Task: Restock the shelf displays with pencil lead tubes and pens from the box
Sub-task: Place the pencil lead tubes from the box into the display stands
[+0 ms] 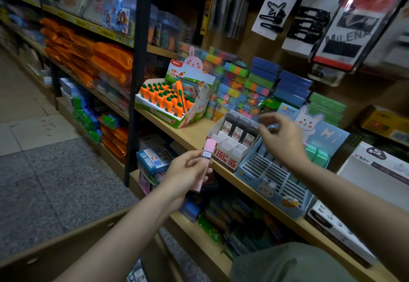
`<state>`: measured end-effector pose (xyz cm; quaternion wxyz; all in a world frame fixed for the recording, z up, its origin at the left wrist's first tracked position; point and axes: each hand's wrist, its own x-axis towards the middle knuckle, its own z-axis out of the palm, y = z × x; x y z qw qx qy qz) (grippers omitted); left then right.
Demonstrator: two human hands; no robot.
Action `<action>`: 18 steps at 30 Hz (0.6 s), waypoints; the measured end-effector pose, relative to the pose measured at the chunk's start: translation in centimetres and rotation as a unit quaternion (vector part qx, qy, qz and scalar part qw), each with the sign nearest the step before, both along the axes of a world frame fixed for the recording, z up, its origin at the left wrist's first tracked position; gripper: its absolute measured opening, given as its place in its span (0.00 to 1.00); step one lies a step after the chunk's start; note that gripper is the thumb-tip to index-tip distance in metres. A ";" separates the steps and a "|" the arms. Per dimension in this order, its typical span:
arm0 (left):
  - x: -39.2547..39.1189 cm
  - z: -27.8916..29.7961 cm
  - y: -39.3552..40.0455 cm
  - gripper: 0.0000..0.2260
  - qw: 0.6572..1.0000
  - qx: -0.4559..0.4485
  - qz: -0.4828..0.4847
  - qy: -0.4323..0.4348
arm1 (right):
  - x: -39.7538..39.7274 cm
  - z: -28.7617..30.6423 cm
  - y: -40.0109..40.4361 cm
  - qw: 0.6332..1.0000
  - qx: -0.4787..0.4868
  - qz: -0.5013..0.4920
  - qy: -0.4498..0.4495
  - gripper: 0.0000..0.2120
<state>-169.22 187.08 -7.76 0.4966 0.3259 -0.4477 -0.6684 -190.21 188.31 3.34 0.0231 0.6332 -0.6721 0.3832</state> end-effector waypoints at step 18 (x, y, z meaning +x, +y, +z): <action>-7.4 2.0 4.0 0.13 0.947 -0.212 0.100 -0.221 | -3.8 2.8 6.7 0.988 0.081 0.102 -0.081 0.12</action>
